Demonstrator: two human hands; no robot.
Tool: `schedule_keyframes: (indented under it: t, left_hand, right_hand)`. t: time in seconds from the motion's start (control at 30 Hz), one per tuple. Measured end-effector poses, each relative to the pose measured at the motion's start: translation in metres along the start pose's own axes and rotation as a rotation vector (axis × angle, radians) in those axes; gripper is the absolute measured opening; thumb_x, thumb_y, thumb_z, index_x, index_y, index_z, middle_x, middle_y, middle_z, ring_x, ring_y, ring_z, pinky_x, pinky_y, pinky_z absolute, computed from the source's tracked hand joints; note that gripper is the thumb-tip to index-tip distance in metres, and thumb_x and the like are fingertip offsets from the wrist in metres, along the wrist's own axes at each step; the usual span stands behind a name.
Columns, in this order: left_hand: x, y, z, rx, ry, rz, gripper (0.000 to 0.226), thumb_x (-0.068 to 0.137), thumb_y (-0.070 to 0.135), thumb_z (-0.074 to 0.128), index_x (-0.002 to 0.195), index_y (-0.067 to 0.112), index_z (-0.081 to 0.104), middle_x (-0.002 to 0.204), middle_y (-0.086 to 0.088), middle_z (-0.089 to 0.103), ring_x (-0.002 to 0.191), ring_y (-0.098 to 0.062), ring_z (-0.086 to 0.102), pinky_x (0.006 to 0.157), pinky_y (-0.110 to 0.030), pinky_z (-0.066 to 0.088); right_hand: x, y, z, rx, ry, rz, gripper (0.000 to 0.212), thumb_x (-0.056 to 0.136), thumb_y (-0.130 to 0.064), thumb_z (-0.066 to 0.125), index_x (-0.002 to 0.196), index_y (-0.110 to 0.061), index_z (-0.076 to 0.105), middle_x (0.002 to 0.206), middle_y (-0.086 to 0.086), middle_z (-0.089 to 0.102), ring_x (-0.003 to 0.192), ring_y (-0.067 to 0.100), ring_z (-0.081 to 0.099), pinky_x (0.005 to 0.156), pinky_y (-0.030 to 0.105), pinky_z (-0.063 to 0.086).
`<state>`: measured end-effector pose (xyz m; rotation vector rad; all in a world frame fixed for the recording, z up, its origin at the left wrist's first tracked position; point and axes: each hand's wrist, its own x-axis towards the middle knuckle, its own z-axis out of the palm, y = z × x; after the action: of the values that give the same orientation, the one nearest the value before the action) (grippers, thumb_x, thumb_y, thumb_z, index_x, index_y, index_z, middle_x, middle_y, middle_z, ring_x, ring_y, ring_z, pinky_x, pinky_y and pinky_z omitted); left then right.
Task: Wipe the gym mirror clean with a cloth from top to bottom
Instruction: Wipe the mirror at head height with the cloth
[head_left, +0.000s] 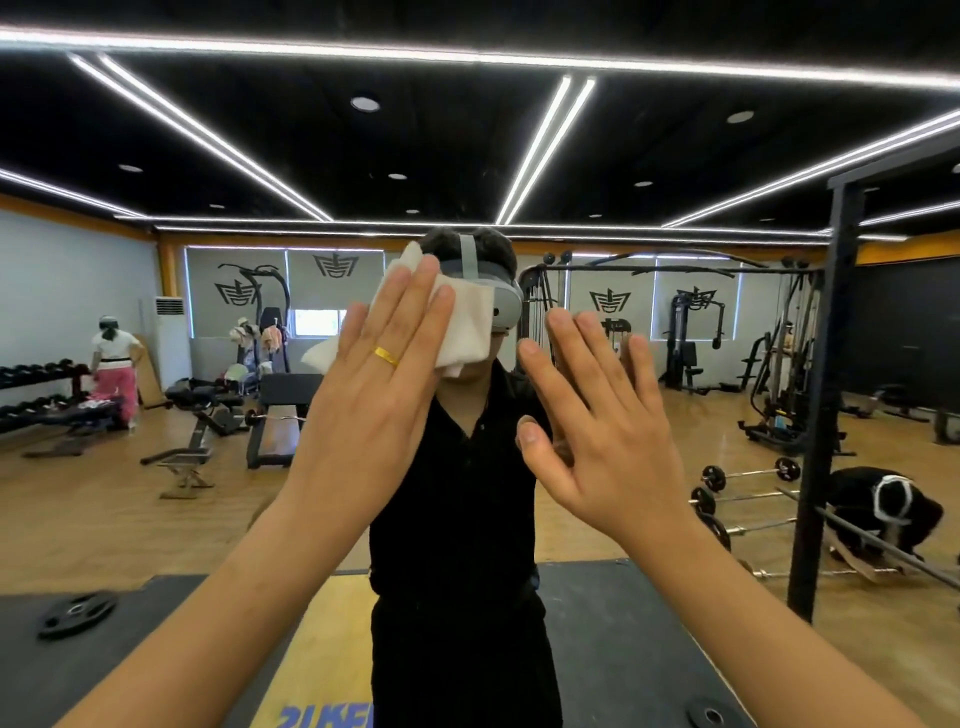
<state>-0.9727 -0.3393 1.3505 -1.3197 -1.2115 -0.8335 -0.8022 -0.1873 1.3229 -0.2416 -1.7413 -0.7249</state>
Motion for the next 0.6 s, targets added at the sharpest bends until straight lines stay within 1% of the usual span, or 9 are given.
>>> schedule_keyframes:
  t: [0.07, 0.1, 0.17, 0.27, 0.33, 0.4, 0.47, 0.53, 0.6]
  left_hand:
    - [0.000, 0.000, 0.000, 0.009, 0.003, -0.005, 0.061, 0.104, 0.002, 0.053, 0.159, 0.002, 0.028, 0.169, -0.013, 0.016, 0.159, -0.026, 0.009, 0.129, -0.036, 0.001]
    - [0.001, 0.000, 0.002, 0.025, -0.001, -0.002, 0.060, 0.103, 0.004, 0.053, 0.158, 0.002, 0.029, 0.168, -0.014, 0.018, 0.158, -0.025, 0.008, 0.129, -0.035, 0.001]
    - [0.003, 0.001, 0.005, 0.037, -0.016, -0.004, 0.059, 0.102, 0.001, 0.055, 0.157, 0.001, 0.033, 0.167, -0.017, 0.023, 0.158, -0.027, 0.012, 0.129, -0.035, 0.002]
    - [0.007, 0.006, 0.009, 0.016, -0.027, -0.040, 0.066, 0.096, -0.001, 0.065, 0.156, 0.003, 0.036, 0.166, -0.016, 0.026, 0.158, -0.028, 0.014, 0.128, -0.044, 0.012]
    - [0.007, 0.012, 0.010, -0.003, -0.013, -0.074, 0.065, 0.096, -0.001, 0.065, 0.155, 0.003, 0.038, 0.166, -0.013, 0.028, 0.158, -0.020, 0.010, 0.125, -0.052, 0.022]
    - [0.006, 0.015, 0.009, -0.020, -0.018, -0.104, 0.058, 0.100, 0.004, 0.059, 0.155, 0.005, 0.039, 0.166, -0.011, 0.029, 0.158, -0.014, 0.006, 0.122, -0.056, 0.025]
    - [0.006, 0.018, 0.008, -0.021, -0.023, -0.127, 0.049, 0.107, 0.011, 0.052, 0.155, 0.005, 0.041, 0.165, -0.010, 0.032, 0.158, -0.015, 0.010, 0.121, -0.059, 0.028]
    - [0.007, 0.020, 0.009, -0.005, -0.026, -0.139, 0.047, 0.108, 0.018, 0.043, 0.153, 0.004, 0.043, 0.164, -0.011, 0.035, 0.157, -0.019, 0.015, 0.121, -0.058, 0.029]
    - [0.010, 0.022, 0.009, 0.003, -0.025, -0.140, 0.048, 0.107, 0.021, 0.039, 0.151, 0.003, 0.046, 0.162, -0.011, 0.037, 0.156, -0.022, 0.019, 0.121, -0.055, 0.029]
  right_hand:
    - [0.000, 0.001, -0.001, 0.003, -0.009, 0.008, 0.063, 0.101, -0.038, 0.053, 0.158, -0.016, 0.038, 0.168, 0.013, 0.027, 0.157, 0.029, 0.021, 0.126, 0.059, 0.017]
    - [0.000, 0.001, -0.002, 0.009, -0.015, 0.011, 0.063, 0.101, -0.038, 0.053, 0.158, -0.016, 0.039, 0.168, 0.012, 0.027, 0.157, 0.028, 0.021, 0.126, 0.060, 0.017]
    - [0.001, 0.001, -0.004, 0.027, -0.037, 0.018, 0.063, 0.101, -0.038, 0.053, 0.159, -0.017, 0.039, 0.169, 0.010, 0.025, 0.158, 0.027, 0.020, 0.125, 0.060, 0.018]
    - [0.002, 0.003, -0.012, 0.081, -0.084, 0.002, 0.063, 0.101, -0.040, 0.050, 0.160, -0.019, 0.037, 0.170, 0.008, 0.022, 0.159, 0.024, 0.015, 0.126, 0.060, 0.015]
    - [0.002, 0.013, -0.025, 0.108, -0.099, -0.008, 0.064, 0.101, -0.042, 0.047, 0.160, -0.020, 0.036, 0.171, 0.008, 0.020, 0.159, 0.024, 0.013, 0.127, 0.059, 0.009]
    - [0.001, 0.035, -0.039, 0.092, -0.105, -0.002, 0.065, 0.102, -0.043, 0.044, 0.161, -0.019, 0.034, 0.171, 0.008, 0.018, 0.160, 0.024, 0.010, 0.128, 0.055, 0.001]
    - [-0.001, 0.063, -0.051, 0.045, -0.116, 0.004, 0.065, 0.102, -0.042, 0.042, 0.161, -0.018, 0.032, 0.172, 0.009, 0.016, 0.160, 0.025, 0.010, 0.128, 0.051, -0.003]
    - [-0.007, 0.092, -0.059, 0.009, -0.120, 0.004, 0.065, 0.101, -0.042, 0.042, 0.161, -0.018, 0.034, 0.172, 0.010, 0.016, 0.160, 0.026, 0.011, 0.128, 0.050, -0.004]
    - [-0.018, 0.118, -0.065, -0.016, -0.110, 0.014, 0.065, 0.100, -0.043, 0.042, 0.160, -0.019, 0.034, 0.171, 0.011, 0.016, 0.160, 0.026, 0.011, 0.128, 0.051, -0.003]
